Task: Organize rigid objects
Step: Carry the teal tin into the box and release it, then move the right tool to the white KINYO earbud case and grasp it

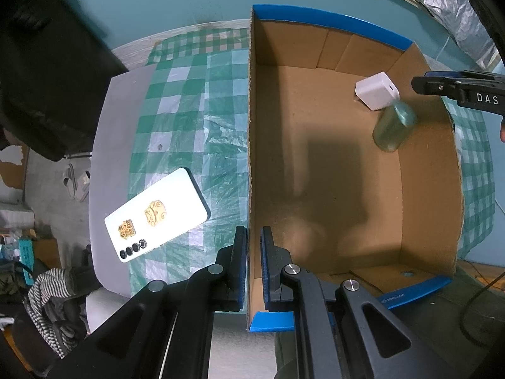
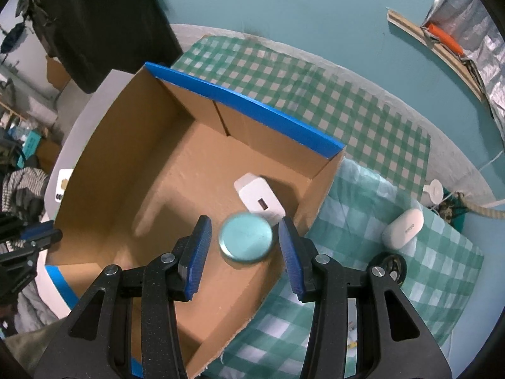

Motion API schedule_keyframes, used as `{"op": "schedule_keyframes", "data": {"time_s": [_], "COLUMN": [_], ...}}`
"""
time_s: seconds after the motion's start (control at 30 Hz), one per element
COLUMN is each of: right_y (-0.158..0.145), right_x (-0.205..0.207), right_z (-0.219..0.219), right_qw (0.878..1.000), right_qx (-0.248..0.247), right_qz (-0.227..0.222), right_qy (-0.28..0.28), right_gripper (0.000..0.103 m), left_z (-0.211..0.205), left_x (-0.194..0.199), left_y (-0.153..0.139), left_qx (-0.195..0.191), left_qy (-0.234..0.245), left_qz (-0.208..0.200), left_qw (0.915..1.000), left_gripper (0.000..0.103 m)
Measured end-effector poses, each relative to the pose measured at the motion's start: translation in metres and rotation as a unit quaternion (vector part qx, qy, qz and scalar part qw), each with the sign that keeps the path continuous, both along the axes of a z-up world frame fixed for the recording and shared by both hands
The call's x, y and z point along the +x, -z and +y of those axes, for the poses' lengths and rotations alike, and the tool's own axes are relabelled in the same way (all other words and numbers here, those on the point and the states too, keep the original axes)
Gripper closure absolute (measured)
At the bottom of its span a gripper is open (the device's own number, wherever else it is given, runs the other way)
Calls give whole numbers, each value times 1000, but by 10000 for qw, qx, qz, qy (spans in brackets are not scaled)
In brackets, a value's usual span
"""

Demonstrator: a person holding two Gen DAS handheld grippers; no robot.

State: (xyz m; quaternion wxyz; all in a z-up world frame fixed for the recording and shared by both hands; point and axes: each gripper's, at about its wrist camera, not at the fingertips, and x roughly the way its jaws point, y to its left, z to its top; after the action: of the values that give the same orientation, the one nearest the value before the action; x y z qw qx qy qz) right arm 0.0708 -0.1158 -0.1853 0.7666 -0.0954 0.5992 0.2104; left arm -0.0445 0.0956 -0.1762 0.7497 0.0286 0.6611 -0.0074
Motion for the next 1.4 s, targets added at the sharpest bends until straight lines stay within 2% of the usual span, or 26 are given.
{"op": "schedule_keyframes", "data": {"time_s": [0.3,0.43,0.9,1.4], "right_y": [-10,-15,-33,-24], "right_x": [1,0,1,22], "right_z": [-8,-10,-25,-91], "right_qw": [9999,9998,9991,9942], "right_qx": [88,107,145,-8], "right_qz": [-14,-76,-221,-120], "right_qy": [145,177,331,1070], "right_gripper": [58,54,53,53], "left_z": [-2,-2,-2,-3], "left_x": [0,0,0,-2], "left_y": [0,0,0,-1], "left_qx": [27,27,32,50], "left_qy": [21,18,17,-46], "left_qz": [-1,-3,-1,8], "left_qw": [10000,10000,10000,10000], "left_gripper": [95,95,95,95]}}
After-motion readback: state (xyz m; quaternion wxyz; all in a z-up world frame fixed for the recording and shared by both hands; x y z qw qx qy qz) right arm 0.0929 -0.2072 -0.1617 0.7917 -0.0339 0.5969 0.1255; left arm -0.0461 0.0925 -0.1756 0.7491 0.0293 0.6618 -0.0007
